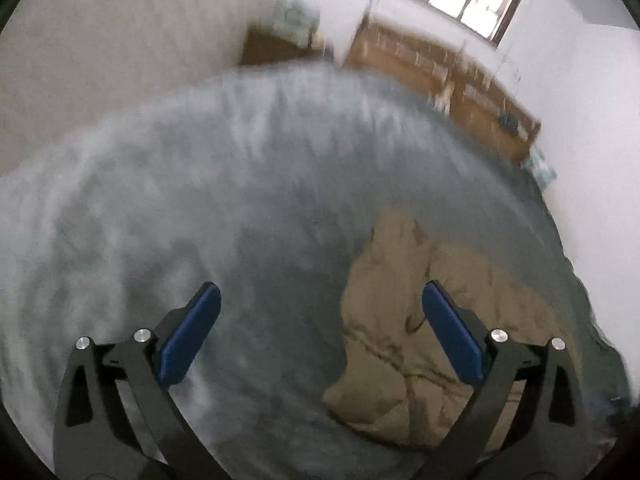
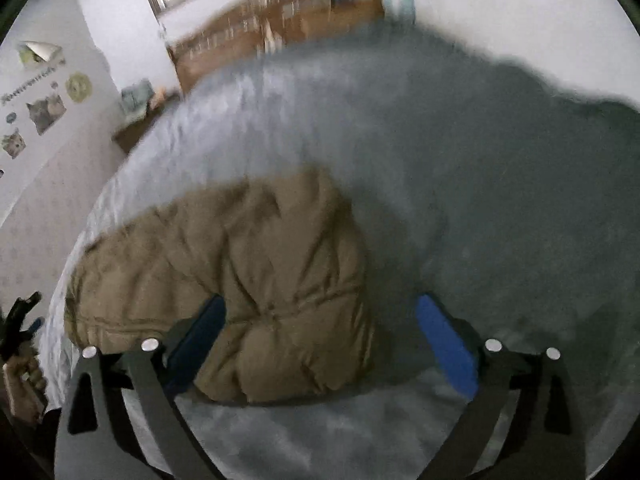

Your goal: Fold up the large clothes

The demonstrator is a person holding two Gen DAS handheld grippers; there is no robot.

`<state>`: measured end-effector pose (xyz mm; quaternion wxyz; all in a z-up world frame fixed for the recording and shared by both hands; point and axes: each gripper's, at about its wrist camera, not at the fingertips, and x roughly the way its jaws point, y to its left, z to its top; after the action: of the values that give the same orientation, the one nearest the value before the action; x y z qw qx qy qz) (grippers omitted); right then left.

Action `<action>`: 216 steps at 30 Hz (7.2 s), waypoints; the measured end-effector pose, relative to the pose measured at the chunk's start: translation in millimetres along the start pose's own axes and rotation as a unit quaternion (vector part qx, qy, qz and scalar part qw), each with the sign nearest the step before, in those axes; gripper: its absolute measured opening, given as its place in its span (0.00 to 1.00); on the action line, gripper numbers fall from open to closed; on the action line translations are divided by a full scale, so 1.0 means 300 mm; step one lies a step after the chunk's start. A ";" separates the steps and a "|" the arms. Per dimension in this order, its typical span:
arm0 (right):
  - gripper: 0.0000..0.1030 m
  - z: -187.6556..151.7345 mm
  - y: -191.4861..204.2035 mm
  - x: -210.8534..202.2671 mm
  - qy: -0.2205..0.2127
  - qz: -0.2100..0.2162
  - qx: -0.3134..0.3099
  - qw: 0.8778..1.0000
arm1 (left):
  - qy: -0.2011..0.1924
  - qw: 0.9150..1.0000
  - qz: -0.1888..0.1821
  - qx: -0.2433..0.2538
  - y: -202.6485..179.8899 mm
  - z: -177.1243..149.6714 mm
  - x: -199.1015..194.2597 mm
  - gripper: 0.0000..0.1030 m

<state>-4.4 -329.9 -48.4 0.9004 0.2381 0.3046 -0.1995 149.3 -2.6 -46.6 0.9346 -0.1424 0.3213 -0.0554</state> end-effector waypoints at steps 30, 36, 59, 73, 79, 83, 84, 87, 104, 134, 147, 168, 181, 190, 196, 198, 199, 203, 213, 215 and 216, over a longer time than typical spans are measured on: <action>0.98 -0.125 0.172 -0.108 -0.165 -0.048 -0.126 0.977 | -0.149 0.971 0.028 0.185 -0.231 -0.122 -0.285 0.97; 0.98 -0.131 0.179 -0.096 -0.167 -0.048 -0.132 0.976 | -0.144 0.973 0.029 0.177 -0.229 -0.121 -0.275 0.97; 0.98 -0.132 0.164 -0.091 -0.164 -0.045 -0.117 0.979 | -0.139 0.977 0.029 0.161 -0.222 -0.118 -0.255 0.97; 0.98 -0.133 0.162 -0.088 -0.164 -0.045 -0.117 0.979 | -0.139 0.977 0.029 0.160 -0.222 -0.119 -0.257 0.97; 0.98 -0.132 0.162 -0.087 -0.164 -0.044 -0.116 0.979 | -0.138 0.977 0.029 0.160 -0.221 -0.118 -0.255 0.97; 0.98 -0.132 0.162 -0.087 -0.164 -0.044 -0.116 0.979 | -0.140 0.977 0.030 0.160 -0.227 -0.123 -0.259 0.97; 0.98 -0.132 0.162 -0.087 -0.164 -0.044 -0.116 0.979 | -0.140 0.977 0.030 0.160 -0.227 -0.123 -0.259 0.97; 0.98 -0.132 0.161 -0.086 -0.164 -0.044 -0.117 0.979 | -0.140 0.977 0.030 0.160 -0.228 -0.124 -0.259 0.97; 0.98 -0.131 0.164 -0.086 -0.164 -0.046 -0.113 0.979 | -0.140 0.977 0.030 0.159 -0.231 -0.126 -0.259 0.97; 0.98 -0.129 0.167 -0.079 -0.162 -0.049 -0.111 0.979 | -0.134 0.974 0.051 0.175 -0.308 -0.168 -0.269 0.97; 0.98 -0.130 0.170 -0.076 -0.161 -0.049 -0.111 0.979 | -0.134 0.976 0.048 0.167 -0.290 -0.165 -0.278 0.97; 0.98 -0.133 0.172 -0.077 -0.160 -0.051 -0.110 0.980 | -0.129 0.976 0.044 0.171 -0.301 -0.166 -0.276 0.97; 0.98 -0.131 0.168 -0.079 -0.160 -0.050 -0.110 0.980 | -0.129 0.976 0.048 0.171 -0.308 -0.169 -0.278 0.97; 0.98 -0.130 0.167 -0.080 -0.160 -0.050 -0.110 0.980 | -0.129 0.976 0.049 0.170 -0.309 -0.171 -0.284 0.97; 0.98 -0.130 0.167 -0.080 -0.159 -0.050 -0.110 0.980 | -0.131 0.975 0.050 0.171 -0.311 -0.174 -0.288 0.97; 0.98 -0.130 0.167 -0.081 -0.159 -0.050 -0.110 0.980 | -0.130 0.975 0.050 0.172 -0.310 -0.173 -0.288 0.97; 0.98 -0.130 0.167 -0.081 -0.160 -0.050 -0.110 0.980 | -0.130 0.975 0.050 0.171 -0.309 -0.171 -0.289 0.97; 0.98 -0.130 0.167 -0.081 -0.159 -0.050 -0.110 0.980 | -0.131 0.975 0.050 0.170 -0.308 -0.170 -0.288 0.97; 0.98 -0.130 0.167 -0.082 -0.159 -0.050 -0.109 0.980 | -0.131 0.976 0.049 0.169 -0.304 -0.167 -0.290 0.97; 0.98 -0.130 0.167 -0.082 -0.159 -0.050 -0.109 0.980 | -0.131 0.975 0.049 0.170 -0.306 -0.167 -0.290 0.97; 0.98 -0.130 0.166 -0.082 -0.159 -0.050 -0.110 0.980 | -0.131 0.975 0.049 0.171 -0.307 -0.166 -0.289 0.97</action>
<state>-14.9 -263.0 -44.5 0.9470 0.0876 0.1888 -0.2448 49.1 -84.8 -5.7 0.9806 0.0297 0.1884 -0.0442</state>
